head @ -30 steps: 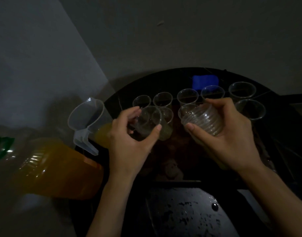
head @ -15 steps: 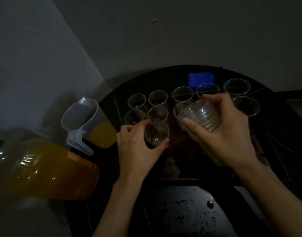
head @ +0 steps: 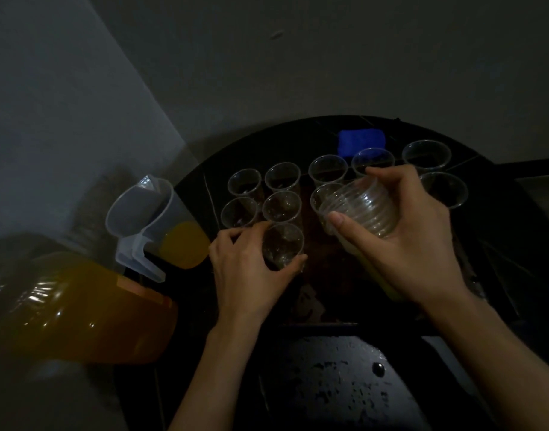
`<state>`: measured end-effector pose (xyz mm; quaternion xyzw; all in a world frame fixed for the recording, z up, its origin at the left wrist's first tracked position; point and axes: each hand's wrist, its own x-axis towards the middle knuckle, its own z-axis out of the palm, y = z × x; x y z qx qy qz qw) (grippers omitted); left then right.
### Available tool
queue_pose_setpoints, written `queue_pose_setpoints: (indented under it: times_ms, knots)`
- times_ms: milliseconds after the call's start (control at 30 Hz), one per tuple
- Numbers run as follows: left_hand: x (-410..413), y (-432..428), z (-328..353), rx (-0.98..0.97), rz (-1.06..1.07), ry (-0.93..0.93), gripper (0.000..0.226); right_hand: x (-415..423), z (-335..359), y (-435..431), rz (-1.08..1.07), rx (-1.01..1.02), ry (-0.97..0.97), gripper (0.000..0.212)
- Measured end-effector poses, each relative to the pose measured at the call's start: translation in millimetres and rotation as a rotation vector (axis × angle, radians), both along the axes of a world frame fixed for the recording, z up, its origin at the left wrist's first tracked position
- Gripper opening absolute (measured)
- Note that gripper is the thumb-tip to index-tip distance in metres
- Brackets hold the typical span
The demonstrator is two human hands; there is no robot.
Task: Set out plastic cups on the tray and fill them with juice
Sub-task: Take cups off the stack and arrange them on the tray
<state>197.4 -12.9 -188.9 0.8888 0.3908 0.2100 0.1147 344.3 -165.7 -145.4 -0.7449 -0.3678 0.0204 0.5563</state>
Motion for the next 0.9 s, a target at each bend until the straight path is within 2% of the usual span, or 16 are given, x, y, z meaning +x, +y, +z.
queue_pose_setpoints:
  times_ms: [700,800,900]
  knots:
    - [2.2,-4.7,9.0,-0.069,-0.02,-0.032,0.08,-0.4,0.5,1.8,0.004,0.006,-0.008,0.072]
    - [1.3,-5.8,10.1,-0.061,-0.048,-0.038,0.076,-1.2,0.4,2.4,0.003,0.001,-0.009,0.073]
    - [-1.4,-7.0,11.5,0.018,-0.134,-0.102,0.063,-2.2,-0.3,2.6,0.015,-0.001,-0.012,0.073]
